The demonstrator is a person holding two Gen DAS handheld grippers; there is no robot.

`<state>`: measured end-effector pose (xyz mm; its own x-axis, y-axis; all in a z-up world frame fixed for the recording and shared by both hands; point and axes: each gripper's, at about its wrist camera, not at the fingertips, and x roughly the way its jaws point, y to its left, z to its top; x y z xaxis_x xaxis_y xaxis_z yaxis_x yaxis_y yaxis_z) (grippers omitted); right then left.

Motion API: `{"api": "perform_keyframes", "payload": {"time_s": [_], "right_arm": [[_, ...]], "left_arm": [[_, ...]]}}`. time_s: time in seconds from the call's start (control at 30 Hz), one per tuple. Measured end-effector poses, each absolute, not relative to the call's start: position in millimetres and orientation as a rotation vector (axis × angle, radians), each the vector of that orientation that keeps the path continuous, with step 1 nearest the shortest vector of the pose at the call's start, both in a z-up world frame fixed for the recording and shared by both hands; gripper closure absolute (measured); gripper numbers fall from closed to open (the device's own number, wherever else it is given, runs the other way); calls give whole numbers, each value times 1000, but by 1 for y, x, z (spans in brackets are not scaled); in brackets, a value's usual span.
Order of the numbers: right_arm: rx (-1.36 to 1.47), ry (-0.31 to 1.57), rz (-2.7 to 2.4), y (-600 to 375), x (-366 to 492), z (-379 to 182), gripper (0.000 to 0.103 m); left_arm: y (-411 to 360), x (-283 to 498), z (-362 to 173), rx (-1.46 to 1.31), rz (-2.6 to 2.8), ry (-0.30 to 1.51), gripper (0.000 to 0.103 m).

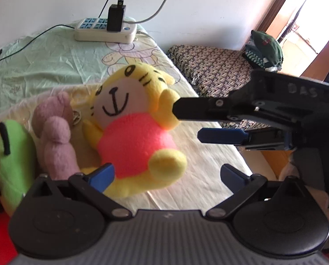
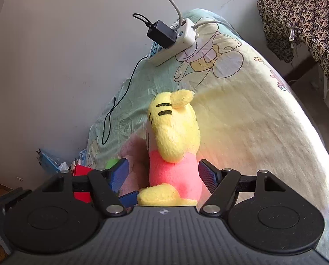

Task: Organize objects
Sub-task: 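Grasp the yellow tiger plush with pink body with the right gripper, then lift the tiger plush with the right gripper and carry it toward the red box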

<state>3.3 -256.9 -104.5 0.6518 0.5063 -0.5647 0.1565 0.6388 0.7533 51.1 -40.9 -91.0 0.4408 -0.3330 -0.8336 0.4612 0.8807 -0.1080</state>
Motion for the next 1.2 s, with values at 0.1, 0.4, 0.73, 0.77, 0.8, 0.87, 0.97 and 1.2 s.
{"api": "perform_keyframes", "payload": {"time_s": [0.1, 0.4, 0.73, 0.77, 0.8, 0.87, 0.97, 1.2], "right_arm": [[902, 888, 237, -261, 14, -110, 30], [871, 986, 297, -252, 44, -130, 32], [905, 1026, 317, -249, 43, -137, 61], [884, 1020, 316, -248, 39, -132, 61], [864, 1013, 314, -247, 35, -125, 61], [832, 1001, 311, -245, 25, -114, 61], [775, 996, 296, -242, 7, -99, 61], [704, 989, 255, -232, -49, -74, 62]], "left_arm": [[-45, 65, -100, 155, -498, 1013, 2], [-42, 93, -113, 132, -490, 1030, 2], [-44, 93, -108, 132, -517, 1041, 10], [-46, 90, -106, 135, -524, 1041, 10], [-47, 87, -104, 135, -531, 1043, 10], [-49, 79, -100, 130, -548, 1043, 10], [-52, 62, -94, 130, -568, 1042, 10], [-52, 7, -82, 133, -612, 1037, 10]]}}
